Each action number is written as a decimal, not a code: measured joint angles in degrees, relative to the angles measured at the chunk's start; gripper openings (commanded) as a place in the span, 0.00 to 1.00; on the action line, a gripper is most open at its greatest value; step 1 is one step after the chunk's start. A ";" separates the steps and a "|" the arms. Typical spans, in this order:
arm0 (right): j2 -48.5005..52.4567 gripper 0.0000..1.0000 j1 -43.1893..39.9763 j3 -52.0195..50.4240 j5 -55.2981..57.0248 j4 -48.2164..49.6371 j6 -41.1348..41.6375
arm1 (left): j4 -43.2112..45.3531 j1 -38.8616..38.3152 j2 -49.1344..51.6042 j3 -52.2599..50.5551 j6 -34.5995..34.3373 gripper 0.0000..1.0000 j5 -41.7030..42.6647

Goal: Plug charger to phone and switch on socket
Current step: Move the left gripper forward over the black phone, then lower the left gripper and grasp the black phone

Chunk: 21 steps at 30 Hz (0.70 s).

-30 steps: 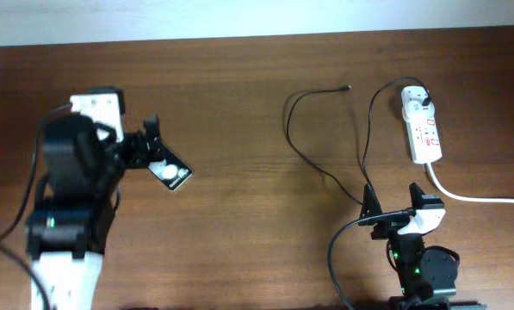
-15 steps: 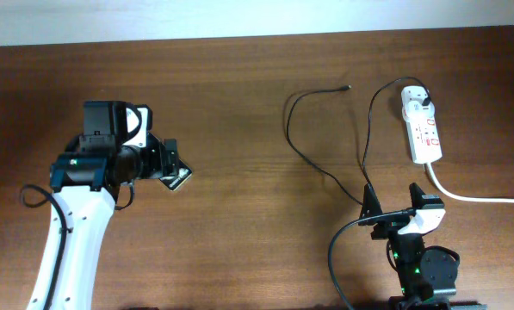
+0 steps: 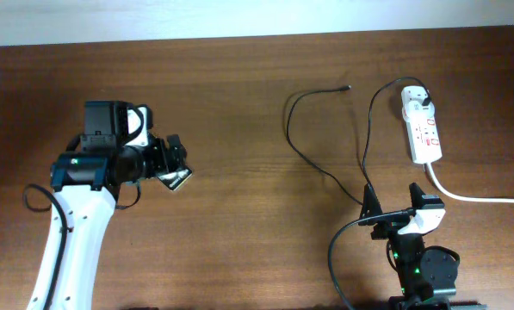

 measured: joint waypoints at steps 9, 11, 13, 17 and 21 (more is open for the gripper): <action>0.00 0.99 0.00 0.00 0.02 0.00 -0.02 | -0.35 0.02 3.91 0.57 -15.10 1.00 -11.21; 0.00 0.99 0.00 0.00 0.02 0.02 0.00 | -1.97 0.00 7.98 3.45 -17.00 1.00 -12.26; 0.00 0.99 0.00 0.00 0.00 0.02 -0.02 | -4.17 0.00 11.06 6.16 -17.79 1.00 -12.94; -0.04 0.99 0.00 0.00 0.02 0.02 -0.02 | -9.68 0.00 19.56 15.43 -19.69 0.99 -14.32; -0.04 0.99 0.00 0.00 0.00 0.00 0.02 | -10.86 0.00 25.64 19.15 -22.38 0.99 -14.34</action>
